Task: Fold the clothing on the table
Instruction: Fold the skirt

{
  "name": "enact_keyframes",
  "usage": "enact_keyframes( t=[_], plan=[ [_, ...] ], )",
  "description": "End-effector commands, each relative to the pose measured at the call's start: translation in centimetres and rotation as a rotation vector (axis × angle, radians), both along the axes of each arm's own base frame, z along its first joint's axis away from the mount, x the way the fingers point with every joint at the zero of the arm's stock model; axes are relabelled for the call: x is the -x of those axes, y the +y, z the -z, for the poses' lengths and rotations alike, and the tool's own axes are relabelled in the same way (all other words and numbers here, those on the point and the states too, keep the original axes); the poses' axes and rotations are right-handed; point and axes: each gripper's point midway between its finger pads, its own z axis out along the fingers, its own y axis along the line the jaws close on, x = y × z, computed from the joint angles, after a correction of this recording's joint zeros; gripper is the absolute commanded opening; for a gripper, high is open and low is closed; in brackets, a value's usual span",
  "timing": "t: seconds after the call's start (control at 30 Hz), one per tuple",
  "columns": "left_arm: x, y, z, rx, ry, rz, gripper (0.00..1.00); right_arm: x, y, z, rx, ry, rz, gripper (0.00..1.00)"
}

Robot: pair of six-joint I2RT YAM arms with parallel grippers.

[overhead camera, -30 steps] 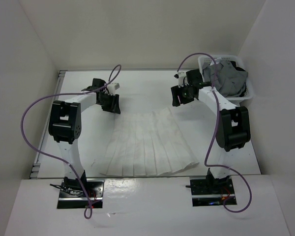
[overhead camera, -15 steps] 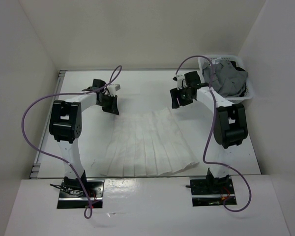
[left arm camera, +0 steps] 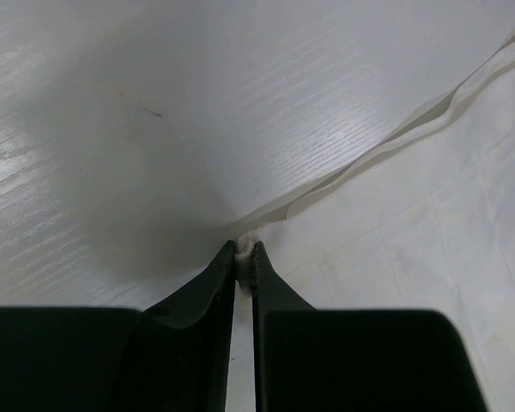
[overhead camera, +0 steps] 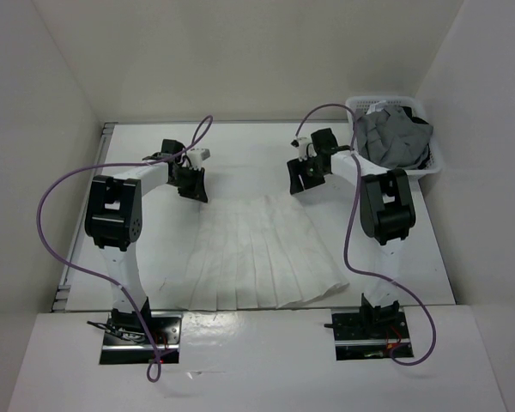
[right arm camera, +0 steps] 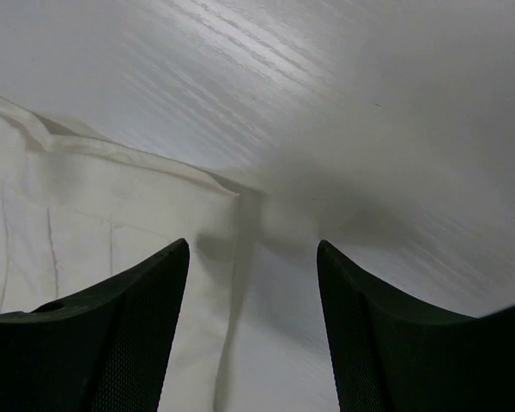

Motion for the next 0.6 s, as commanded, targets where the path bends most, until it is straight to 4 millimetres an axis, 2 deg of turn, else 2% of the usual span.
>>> enact_keyframes(
  t=[0.0,0.17,0.37,0.47,0.5,0.57],
  plan=[
    [1.5,0.1,-0.2,-0.014,0.022,0.034,0.12,-0.6,2.4,-0.6,-0.037,-0.031,-0.045,0.66],
    [1.5,0.1,-0.2,-0.014,0.022,0.034,0.12,-1.0,3.6,-1.0,-0.050,-0.050,-0.070,0.66],
    [1.5,0.1,-0.1,-0.016,0.017,0.041,0.12,-0.8,3.5,-0.2,-0.043,-0.043,-0.079,0.60],
    [1.8,0.2,0.3,-0.021,0.031,0.048,0.11,-0.8,3.3,0.2,-0.032,-0.036,-0.073,0.49],
    [1.8,0.2,0.3,-0.021,0.031,0.048,0.11,-0.8,3.2,0.7,-0.021,-0.029,-0.068,0.40],
    [1.8,0.3,0.4,-0.029,0.030,0.045,0.10,-0.7,3.1,1.0,-0.018,-0.034,-0.075,0.29]
  ],
)
